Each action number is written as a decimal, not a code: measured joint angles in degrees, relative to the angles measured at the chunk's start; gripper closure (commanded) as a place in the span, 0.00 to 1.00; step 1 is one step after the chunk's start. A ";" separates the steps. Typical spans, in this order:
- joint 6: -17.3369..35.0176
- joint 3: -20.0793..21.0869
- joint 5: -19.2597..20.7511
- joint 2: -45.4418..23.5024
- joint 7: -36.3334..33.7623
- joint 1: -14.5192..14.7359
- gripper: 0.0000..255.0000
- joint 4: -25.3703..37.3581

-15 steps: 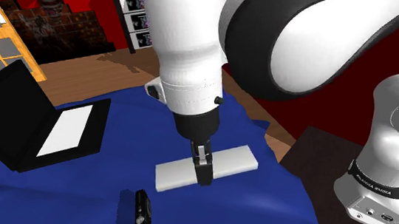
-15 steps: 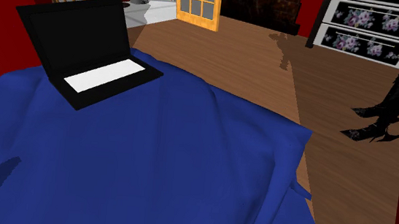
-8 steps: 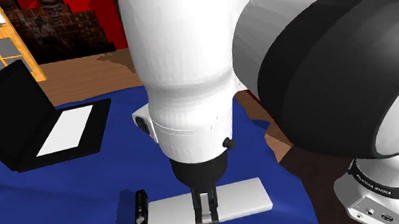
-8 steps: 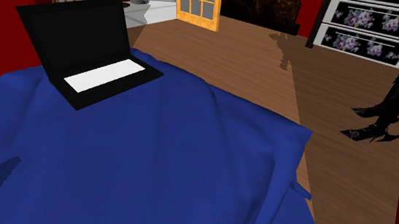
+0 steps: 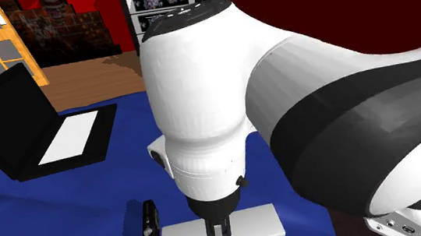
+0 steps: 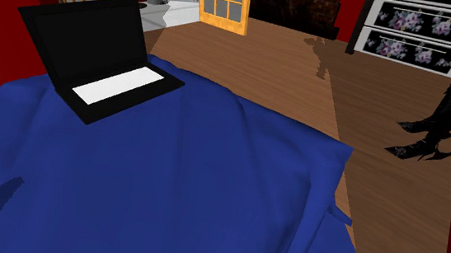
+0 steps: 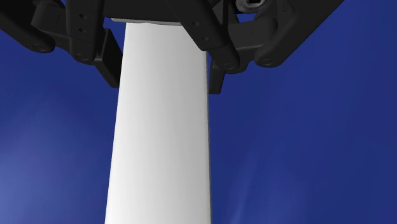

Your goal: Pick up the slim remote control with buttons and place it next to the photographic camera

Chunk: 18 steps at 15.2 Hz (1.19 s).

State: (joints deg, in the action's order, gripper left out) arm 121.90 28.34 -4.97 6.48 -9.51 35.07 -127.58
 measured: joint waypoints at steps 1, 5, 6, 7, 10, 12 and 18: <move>1.04 0.12 0.15 -0.39 -0.20 0.04 1.00 -0.69; 3.99 0.36 0.95 -2.06 -0.72 0.01 1.00 -2.12; 4.85 0.46 1.19 -2.57 -0.97 0.04 1.00 -2.52; 5.61 0.48 1.39 -2.95 -1.05 0.01 1.00 -2.94; 7.87 0.65 2.30 -4.60 -1.73 0.02 1.00 -3.73; 9.49 0.70 2.80 -5.48 -2.09 0.03 1.00 -4.56; 11.48 0.72 3.67 -6.89 -2.63 0.02 1.00 -5.28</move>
State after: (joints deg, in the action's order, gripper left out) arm 133.38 29.06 -1.30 -0.41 -12.13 35.09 -132.86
